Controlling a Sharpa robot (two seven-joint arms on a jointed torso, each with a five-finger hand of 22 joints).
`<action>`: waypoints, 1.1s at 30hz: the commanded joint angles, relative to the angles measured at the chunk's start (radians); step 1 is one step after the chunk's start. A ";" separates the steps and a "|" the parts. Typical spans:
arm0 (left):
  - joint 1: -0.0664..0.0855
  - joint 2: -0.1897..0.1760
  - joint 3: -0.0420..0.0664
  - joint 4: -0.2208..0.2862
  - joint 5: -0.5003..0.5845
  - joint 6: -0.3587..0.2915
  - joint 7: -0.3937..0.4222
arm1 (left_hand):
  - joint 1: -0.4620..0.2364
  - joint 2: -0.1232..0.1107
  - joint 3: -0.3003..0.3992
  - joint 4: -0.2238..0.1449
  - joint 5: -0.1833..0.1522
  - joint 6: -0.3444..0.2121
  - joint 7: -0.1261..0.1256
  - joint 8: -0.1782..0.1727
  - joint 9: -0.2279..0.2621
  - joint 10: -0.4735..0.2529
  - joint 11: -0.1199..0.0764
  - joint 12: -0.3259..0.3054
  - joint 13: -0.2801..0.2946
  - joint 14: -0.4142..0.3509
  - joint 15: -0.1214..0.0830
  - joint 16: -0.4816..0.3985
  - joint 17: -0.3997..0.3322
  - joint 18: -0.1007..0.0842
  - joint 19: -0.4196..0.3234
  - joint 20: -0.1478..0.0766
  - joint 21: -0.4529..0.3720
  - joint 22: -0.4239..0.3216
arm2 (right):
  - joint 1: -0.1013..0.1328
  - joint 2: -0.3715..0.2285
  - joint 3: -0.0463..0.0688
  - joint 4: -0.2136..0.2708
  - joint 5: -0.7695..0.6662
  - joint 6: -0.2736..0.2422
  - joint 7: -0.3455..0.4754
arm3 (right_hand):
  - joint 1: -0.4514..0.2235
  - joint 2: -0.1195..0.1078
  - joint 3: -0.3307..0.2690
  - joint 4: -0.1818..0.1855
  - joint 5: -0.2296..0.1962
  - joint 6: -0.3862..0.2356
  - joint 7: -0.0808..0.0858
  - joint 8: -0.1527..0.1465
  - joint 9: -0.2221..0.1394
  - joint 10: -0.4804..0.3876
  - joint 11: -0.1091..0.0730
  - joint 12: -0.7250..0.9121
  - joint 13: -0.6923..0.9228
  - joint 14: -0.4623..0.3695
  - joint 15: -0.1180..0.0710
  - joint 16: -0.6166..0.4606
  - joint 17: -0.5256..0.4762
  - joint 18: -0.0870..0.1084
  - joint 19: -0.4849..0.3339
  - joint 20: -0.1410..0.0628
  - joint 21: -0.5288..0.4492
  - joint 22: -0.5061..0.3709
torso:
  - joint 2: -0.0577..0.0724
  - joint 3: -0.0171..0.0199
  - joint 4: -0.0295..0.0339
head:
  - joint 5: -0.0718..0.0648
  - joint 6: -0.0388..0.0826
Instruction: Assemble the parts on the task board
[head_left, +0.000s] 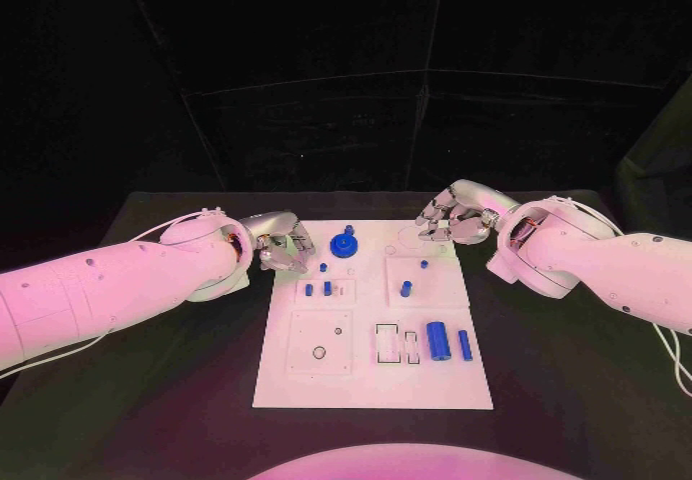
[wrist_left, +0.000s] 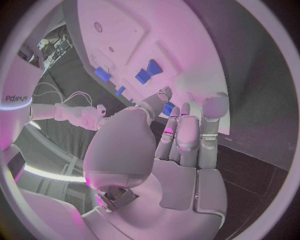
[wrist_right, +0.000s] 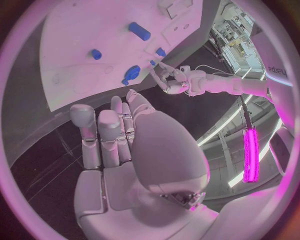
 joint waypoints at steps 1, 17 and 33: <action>0.004 -0.023 0.002 0.014 0.486 -0.073 0.248 | 0.001 0.011 -0.005 0.004 -0.006 0.009 0.009 0.008 0.000 -0.014 0.005 0.000 0.002 -0.049 0.007 -0.066 -0.088 0.026 -0.066 0.008 -0.120 -0.111 | 0.001 0.000 0.000 -0.004 -0.239 0.118 -0.066 | 0.011 -0.008 0.008 0.002 -0.022 0.010 -0.001 -0.003 -0.003 -0.012 0.004 -0.061 -0.057 0.008 0.007 -0.010 -0.006 0.020 -0.001 0.004 -0.008 -0.008 | 0.000 0.0016 -0.0011 | -0.013 0.003; 0.004 -0.080 0.001 0.074 1.013 -0.034 0.457 | -0.016 0.040 -0.005 0.025 -0.004 0.045 0.015 0.029 0.002 0.075 -0.001 0.076 0.014 -0.210 0.008 -0.279 -0.371 0.036 -0.156 0.017 -0.226 -0.182 | -0.035 0.033 -0.001 -0.030 -0.495 0.182 -0.099 | 0.040 -0.042 0.076 0.000 -0.084 0.004 0.002 -0.069 -0.004 0.009 0.020 -0.208 -0.279 0.029 0.014 -0.002 0.014 0.017 0.026 0.009 -0.008 0.003 | 0.001 -0.0006 0.0007 | -0.022 0.007; 0.004 -0.075 0.000 0.075 1.071 -0.057 0.460 | -0.015 0.041 -0.005 0.024 -0.004 0.043 0.019 0.030 0.000 0.072 0.001 0.079 0.012 -0.216 0.009 -0.284 -0.380 0.036 -0.159 0.017 -0.234 -0.188 | -0.057 0.049 -0.001 -0.022 -0.504 0.217 -0.074 | 0.050 -0.041 0.146 -0.010 -0.101 0.033 0.006 -0.080 -0.003 0.054 0.021 -0.234 -0.347 0.039 0.016 0.018 0.035 0.008 0.060 0.008 0.026 0.053 | 0.002 0.0005 -0.0002 | -0.020 0.003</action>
